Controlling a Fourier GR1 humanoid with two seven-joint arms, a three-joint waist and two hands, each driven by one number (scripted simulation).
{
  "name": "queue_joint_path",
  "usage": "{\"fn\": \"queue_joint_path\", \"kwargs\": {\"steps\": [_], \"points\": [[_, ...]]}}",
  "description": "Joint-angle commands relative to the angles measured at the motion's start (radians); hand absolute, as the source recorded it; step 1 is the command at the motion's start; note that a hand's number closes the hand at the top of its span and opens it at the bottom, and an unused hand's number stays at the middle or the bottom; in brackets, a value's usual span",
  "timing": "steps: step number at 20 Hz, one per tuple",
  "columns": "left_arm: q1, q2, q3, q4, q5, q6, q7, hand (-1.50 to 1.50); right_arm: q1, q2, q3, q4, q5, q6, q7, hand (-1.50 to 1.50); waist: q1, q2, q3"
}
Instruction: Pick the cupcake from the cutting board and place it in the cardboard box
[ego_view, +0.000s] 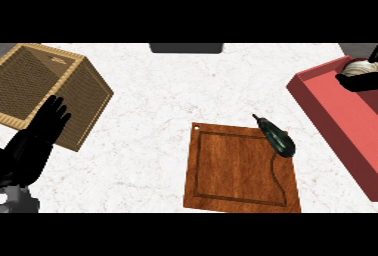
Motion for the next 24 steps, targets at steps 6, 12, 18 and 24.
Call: {"fn": "queue_joint_path", "kwargs": {"steps": [6,12,18,24], "points": [[0.024,-0.004,0.005,-0.01,0.006,-0.01,-0.015,0.0,0.069,-0.004,-0.099,0.219,-0.094,0.012,-0.018,-1.5,-0.002,0.0,0.0],[0.005,-0.026,-0.018,-0.021,-0.029,0.029,0.003,0.0,0.039,0.028,-0.085,0.32,-0.152,-0.106,-0.187,-1.5,-0.001,0.0,0.0],[-0.017,0.005,0.027,0.025,0.008,0.01,0.011,0.0,0.016,0.057,-0.287,0.204,-0.371,-0.224,-0.245,-1.5,-0.023,-0.006,0.0],[0.057,-0.011,-0.003,-0.089,-0.002,0.01,0.04,0.0,0.118,0.075,-0.416,0.102,-0.552,-0.237,-0.297,-1.5,-0.016,-0.007,0.0]]}}
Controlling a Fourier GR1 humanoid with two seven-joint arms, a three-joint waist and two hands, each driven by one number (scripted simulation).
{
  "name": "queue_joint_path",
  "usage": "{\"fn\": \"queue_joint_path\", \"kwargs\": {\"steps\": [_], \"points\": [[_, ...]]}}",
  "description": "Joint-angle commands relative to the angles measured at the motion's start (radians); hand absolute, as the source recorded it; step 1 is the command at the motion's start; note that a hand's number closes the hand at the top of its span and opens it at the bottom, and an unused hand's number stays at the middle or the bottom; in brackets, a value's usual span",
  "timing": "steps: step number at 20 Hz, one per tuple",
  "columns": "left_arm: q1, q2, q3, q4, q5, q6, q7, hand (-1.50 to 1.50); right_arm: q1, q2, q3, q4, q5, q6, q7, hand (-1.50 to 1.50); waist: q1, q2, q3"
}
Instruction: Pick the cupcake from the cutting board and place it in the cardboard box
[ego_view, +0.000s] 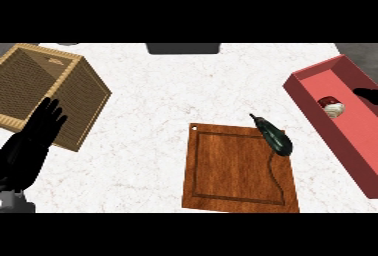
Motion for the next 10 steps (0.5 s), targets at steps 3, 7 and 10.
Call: {"fn": "queue_joint_path", "kwargs": {"steps": [3,7,10], "points": [[0.026,0.012,0.003,-0.055,0.009,-0.008,0.035,0.0,0.085,-0.071,-0.126,-0.055,-0.179,0.069,-0.004,-1.5,0.004,0.001,0.0],[0.008,0.018,0.031,-0.017,0.032,-0.019,0.009,0.0,0.183,-0.114,-0.221,-0.103,-0.303,0.137,-0.045,-1.5,-0.001,0.001,0.0],[0.05,-0.031,-0.03,-0.046,-0.03,0.004,-0.007,0.0,0.225,-0.161,-0.229,-0.11,-0.375,0.223,-0.041,-1.5,0.004,0.002,-0.001]]}}
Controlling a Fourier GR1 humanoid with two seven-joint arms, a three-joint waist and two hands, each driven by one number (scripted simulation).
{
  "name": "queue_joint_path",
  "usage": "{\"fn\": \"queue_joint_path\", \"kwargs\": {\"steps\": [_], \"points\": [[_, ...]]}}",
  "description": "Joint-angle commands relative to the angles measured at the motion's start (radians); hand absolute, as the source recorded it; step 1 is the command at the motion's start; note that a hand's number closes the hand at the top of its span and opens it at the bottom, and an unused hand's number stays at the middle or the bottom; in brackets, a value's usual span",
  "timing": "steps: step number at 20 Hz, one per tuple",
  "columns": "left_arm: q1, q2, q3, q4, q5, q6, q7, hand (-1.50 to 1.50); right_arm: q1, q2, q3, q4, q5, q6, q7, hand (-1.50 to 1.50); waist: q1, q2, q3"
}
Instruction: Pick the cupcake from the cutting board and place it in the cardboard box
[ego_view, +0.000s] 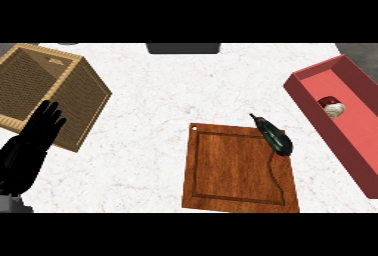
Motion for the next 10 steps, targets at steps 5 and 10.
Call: {"fn": "queue_joint_path", "kwargs": {"steps": [5,10], "points": [[-0.062,0.044,0.047,0.064,0.015,-0.011,0.004,0.0,0.112,-0.142,-0.069,0.126,-0.151,0.12,-0.136,-1.5,0.007,0.003,0.0],[-0.036,0.017,0.022,0.031,0.021,-0.023,0.007,0.0,0.159,-0.127,-0.029,0.147,-0.166,0.102,-0.209,-1.5,0.01,0.003,0.0]]}}
